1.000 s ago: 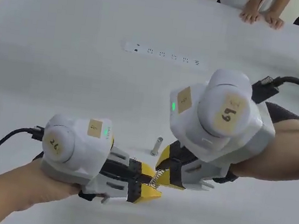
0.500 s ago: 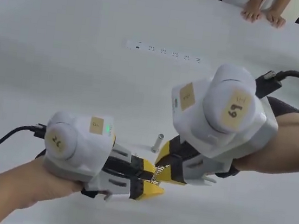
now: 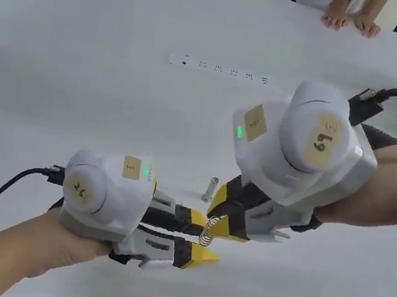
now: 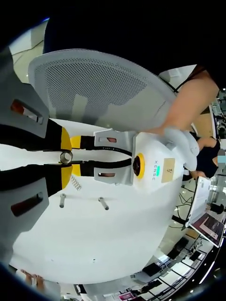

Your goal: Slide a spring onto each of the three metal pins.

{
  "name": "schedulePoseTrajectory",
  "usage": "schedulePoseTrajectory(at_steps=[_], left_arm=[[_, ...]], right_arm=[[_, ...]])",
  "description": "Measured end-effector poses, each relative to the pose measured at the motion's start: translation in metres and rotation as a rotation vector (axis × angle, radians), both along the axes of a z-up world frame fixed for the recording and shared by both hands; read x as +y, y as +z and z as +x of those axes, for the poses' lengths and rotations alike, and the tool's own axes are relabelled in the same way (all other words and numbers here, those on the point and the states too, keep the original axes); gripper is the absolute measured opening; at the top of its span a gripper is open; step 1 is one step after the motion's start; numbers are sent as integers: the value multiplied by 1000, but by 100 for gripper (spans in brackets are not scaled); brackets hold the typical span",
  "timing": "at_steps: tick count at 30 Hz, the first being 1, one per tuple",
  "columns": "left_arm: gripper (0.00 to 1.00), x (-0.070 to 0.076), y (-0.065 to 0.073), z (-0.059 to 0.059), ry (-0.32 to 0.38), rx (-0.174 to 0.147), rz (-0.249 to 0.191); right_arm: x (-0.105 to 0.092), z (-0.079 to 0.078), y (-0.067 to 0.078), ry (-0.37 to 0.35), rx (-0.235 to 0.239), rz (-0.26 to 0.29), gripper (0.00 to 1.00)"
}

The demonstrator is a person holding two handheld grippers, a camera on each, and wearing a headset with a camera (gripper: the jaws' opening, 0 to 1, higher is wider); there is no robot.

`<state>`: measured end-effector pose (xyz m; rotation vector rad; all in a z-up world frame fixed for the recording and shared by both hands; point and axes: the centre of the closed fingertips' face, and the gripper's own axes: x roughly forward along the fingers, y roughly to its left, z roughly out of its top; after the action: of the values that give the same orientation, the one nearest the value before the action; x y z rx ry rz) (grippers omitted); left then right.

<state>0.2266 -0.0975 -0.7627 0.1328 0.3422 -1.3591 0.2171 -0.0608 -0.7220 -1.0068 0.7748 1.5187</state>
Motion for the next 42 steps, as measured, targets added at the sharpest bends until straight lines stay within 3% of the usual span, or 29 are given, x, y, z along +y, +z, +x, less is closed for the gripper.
schedulePoseTrajectory(at_steps=[8,13,23,28,34,42], left_arm=[[20,6,2,4,31,-6,2],[27,14,1,8,53,-28,26],[42,28,-2,11,96,-19,44],[51,34,2,11,107,-30,52],[57,50,-4,13,133,-24,93],[64,71,-5,19,198,-11,101]], right_arm=[[-4,2,-4,1,-17,-8,6],[-5,4,-2,-3,-27,0,6],[-10,8,-4,-23,-40,5,6],[-13,11,-4,-24,-57,3,6],[-15,14,-4,-31,-59,5,6],[-20,15,-5,-35,-64,0,6]])
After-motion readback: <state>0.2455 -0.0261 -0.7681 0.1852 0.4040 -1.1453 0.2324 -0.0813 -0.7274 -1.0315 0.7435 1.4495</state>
